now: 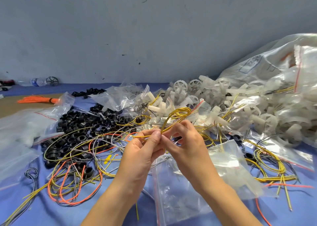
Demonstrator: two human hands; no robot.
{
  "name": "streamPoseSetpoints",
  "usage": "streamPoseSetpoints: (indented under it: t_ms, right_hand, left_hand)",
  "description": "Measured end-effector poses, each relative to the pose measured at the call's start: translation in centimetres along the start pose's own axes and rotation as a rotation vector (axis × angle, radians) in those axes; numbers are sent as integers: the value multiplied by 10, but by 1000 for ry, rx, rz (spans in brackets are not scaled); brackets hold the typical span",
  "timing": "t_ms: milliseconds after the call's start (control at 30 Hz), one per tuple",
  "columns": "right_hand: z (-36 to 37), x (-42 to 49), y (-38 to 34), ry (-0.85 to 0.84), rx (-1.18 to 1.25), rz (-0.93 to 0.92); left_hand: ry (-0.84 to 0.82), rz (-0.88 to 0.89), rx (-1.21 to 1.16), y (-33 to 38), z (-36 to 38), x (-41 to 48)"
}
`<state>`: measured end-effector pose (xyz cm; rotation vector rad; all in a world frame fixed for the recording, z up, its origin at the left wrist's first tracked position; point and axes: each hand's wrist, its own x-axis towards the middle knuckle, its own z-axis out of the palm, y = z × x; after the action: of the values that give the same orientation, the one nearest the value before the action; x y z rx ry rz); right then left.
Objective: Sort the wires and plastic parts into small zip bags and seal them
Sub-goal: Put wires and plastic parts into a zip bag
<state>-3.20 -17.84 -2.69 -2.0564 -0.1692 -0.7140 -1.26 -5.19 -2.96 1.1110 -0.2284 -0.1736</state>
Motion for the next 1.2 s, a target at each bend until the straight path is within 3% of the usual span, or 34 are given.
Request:
streamPoseSetpoints:
  t_ms: [267, 400, 467, 533, 700, 800, 933, 1100, 1200]
  right_hand:
    - [12, -4, -4, -162, 33, 98]
    - [11, -3, -6, -441, 124, 3]
    - [8, -3, -6, -599, 45, 24]
    - [2, -2, -5, -651, -42, -3]
    - [-3, -3, -2, -738, -423, -271]
    - [7, -14, 6, -741, -644, -362]
    - [13, -17, 13, -719, -735, -421]
    - [3, -6, 13, -458, -433, -326]
    - [-4, -1, 12, -334, -290, -270]
  left_hand:
    - [16, 0, 142, 5, -32, -15]
    - [101, -28, 132, 7, -54, -22]
    - [147, -52, 105, 10, -65, -24]
    - [191, -70, 103, 15, -78, -26]
    - [214, -154, 81, 26, -103, -34]
    - [183, -206, 122, 26, -112, -38]
    - [114, -235, 179, 23, -117, -43]
    - [14, -171, 276, 21, -117, -47]
    - [21, -15, 385, 20, -105, -47]
